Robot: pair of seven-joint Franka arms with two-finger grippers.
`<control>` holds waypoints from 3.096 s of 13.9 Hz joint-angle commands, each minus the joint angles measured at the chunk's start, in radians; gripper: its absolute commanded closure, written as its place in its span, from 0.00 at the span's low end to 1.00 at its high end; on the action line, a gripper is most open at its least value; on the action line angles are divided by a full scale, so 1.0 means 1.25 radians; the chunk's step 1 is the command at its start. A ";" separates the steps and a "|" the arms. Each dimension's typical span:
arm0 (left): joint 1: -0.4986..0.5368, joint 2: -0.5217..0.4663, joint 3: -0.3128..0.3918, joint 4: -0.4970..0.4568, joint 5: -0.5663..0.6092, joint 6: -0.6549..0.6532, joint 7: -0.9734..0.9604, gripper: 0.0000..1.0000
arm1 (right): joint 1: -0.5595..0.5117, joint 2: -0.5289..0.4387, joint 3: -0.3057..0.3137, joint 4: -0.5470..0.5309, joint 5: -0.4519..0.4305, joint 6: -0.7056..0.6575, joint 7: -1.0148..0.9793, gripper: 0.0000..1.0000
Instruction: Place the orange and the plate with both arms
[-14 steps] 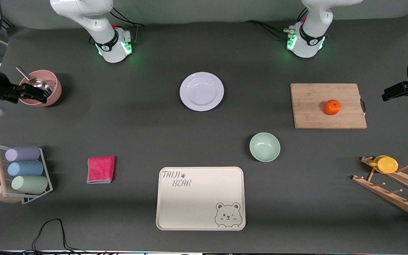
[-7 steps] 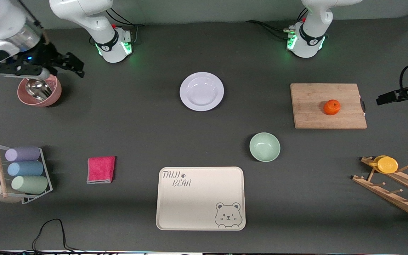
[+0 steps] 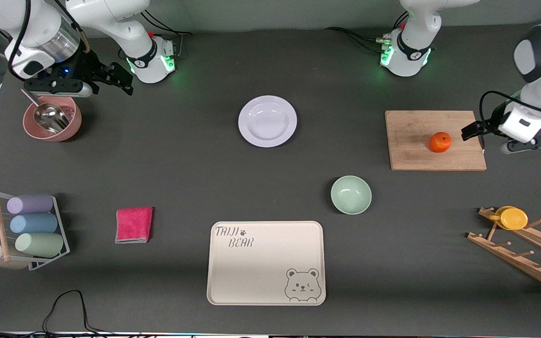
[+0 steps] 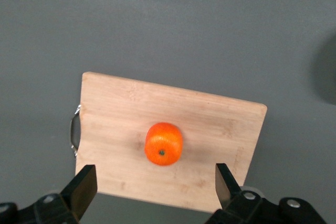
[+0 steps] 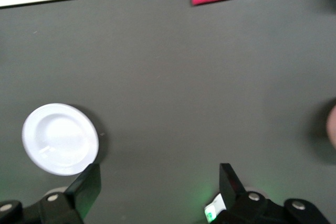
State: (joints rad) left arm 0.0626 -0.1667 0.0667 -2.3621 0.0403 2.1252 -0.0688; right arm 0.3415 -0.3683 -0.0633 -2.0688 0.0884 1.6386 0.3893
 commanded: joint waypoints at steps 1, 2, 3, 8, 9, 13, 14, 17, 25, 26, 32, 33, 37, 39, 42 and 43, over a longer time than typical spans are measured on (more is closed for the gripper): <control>0.000 0.013 -0.003 -0.110 0.013 0.168 0.023 0.00 | 0.002 -0.017 -0.045 -0.081 0.076 0.063 -0.127 0.00; 0.001 0.028 -0.003 -0.126 0.013 0.205 0.046 0.00 | 0.002 -0.018 -0.056 -0.113 0.119 0.087 -0.158 0.00; -0.001 0.050 -0.003 -0.130 0.013 0.221 0.056 0.00 | 0.002 -0.018 -0.073 -0.141 0.169 0.103 -0.177 0.00; -0.003 0.071 -0.003 -0.277 0.017 0.424 0.059 0.00 | 0.003 -0.017 -0.079 -0.361 0.458 0.289 -0.396 0.00; -0.002 0.073 -0.003 -0.297 0.019 0.450 0.059 0.00 | 0.004 -0.007 -0.077 -0.395 0.504 0.323 -0.468 0.00; 0.004 0.099 -0.003 -0.311 0.021 0.484 0.104 0.00 | 0.002 0.074 -0.079 -0.459 0.703 0.359 -0.722 0.00; 0.004 0.110 -0.003 -0.311 0.021 0.498 0.105 0.00 | 0.002 0.093 -0.079 -0.473 0.742 0.368 -0.769 0.00; 0.008 0.161 -0.002 -0.311 0.021 0.564 0.127 0.00 | 0.002 0.168 -0.079 -0.504 0.899 0.373 -0.943 0.00; 0.020 0.189 -0.001 -0.330 0.021 0.613 0.138 0.53 | -0.012 0.411 -0.105 -0.509 1.114 0.291 -1.318 0.00; 0.020 0.174 0.001 -0.339 0.021 0.608 0.138 0.95 | -0.013 0.437 -0.106 -0.507 1.132 0.277 -1.353 0.00; 0.020 0.152 0.002 -0.338 0.021 0.575 0.141 1.00 | -0.031 0.522 -0.108 -0.504 1.174 0.229 -1.417 0.00; 0.020 0.137 0.002 -0.332 0.021 0.539 0.140 1.00 | -0.033 0.534 -0.108 -0.502 1.174 0.227 -1.418 0.00; 0.024 0.000 0.003 -0.158 0.021 0.149 0.127 1.00 | -0.035 0.578 -0.108 -0.495 1.175 0.207 -1.460 0.01; 0.031 -0.018 0.003 0.016 0.021 -0.077 0.129 1.00 | -0.044 0.587 -0.108 -0.491 1.175 0.205 -1.469 0.11; 0.043 0.025 0.006 0.314 0.021 -0.347 0.142 1.00 | -0.045 0.588 -0.108 -0.491 1.175 0.202 -1.474 0.28; 0.042 0.050 0.006 0.393 0.021 -0.417 0.143 1.00 | -0.045 0.588 -0.108 -0.491 1.175 0.202 -1.478 0.36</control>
State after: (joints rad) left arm 0.1066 -0.2099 0.0761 -2.0996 0.0600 1.7708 0.0909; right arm 0.2899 0.3469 -0.1926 -2.6913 1.5324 1.9070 -1.4142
